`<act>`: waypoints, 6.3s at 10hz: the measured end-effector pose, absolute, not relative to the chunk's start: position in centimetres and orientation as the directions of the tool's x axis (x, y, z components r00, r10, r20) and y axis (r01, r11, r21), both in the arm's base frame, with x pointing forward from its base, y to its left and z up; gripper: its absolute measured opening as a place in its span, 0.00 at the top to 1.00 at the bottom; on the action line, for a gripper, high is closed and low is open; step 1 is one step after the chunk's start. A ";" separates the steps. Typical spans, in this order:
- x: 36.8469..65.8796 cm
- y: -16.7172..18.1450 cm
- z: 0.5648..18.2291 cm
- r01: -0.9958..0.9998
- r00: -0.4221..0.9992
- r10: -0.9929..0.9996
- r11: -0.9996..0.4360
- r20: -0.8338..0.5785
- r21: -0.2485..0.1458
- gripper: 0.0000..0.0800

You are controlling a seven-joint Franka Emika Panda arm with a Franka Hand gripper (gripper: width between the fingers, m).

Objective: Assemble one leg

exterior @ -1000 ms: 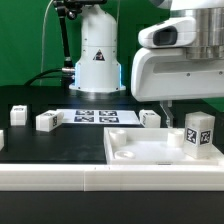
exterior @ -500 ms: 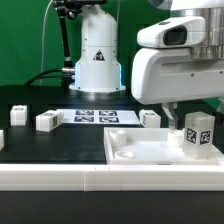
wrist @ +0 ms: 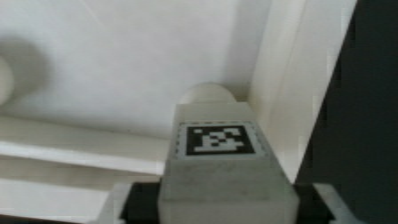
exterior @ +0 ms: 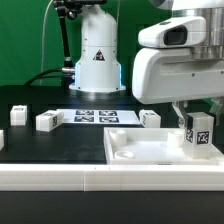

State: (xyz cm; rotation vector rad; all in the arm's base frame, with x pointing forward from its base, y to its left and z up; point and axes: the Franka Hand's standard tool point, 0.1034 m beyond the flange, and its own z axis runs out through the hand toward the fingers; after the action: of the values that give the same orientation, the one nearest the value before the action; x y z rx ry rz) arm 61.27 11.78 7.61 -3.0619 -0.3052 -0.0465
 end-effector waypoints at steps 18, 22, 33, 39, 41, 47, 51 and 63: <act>61.3 11.4 7.5 -0.781 0.621 -0.782 -0.608 -0.065 -0.141 0.24; 62.0 11.7 8.1 -0.354 0.934 -0.357 -0.925 -0.007 -0.134 0.19; 61.6 11.4 6.9 0.317 0.947 0.314 -0.947 0.071 -0.047 0.20; 61.5 11.5 6.9 0.162 0.985 0.159 -0.985 0.062 -0.062 0.64; 61.6 11.5 6.9 -0.077 0.994 -0.084 -0.992 0.070 -0.101 0.64; 61.3 11.6 6.8 -0.727 0.670 -0.742 -0.663 0.026 -0.180 0.64; 61.3 11.6 6.8 -0.835 0.530 -0.848 -0.518 -0.018 -0.187 0.56; 61.3 12.6 7.4 0.118 0.988 0.112 -0.992 0.102 -0.052 0.19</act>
Offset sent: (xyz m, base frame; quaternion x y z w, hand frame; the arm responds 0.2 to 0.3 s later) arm -0.0127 0.0052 -0.0048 0.0121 0.0109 0.2521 0.9676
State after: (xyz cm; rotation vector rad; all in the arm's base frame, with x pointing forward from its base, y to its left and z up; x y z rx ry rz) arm 61.34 12.60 7.39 -3.0752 -0.1778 -0.1529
